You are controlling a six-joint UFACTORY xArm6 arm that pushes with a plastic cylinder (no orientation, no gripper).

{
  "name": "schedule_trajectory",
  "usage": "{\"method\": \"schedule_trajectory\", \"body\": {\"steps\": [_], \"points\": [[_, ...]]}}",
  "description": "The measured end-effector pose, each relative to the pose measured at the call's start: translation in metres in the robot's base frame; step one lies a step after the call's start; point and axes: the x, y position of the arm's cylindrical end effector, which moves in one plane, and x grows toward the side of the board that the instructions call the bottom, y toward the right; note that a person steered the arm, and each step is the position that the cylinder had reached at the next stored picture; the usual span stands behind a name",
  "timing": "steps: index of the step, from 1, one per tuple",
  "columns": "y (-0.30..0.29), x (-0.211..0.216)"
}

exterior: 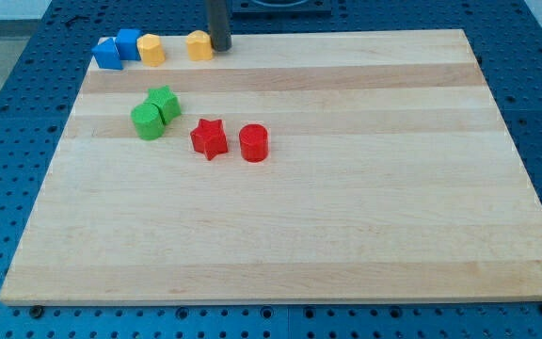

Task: Point at the red star

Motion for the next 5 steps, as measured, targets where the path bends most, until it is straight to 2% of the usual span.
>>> {"method": "schedule_trajectory", "body": {"steps": [3, 4, 5], "points": [[-0.038, 0.0], [-0.017, 0.005], [0.028, 0.026]]}}
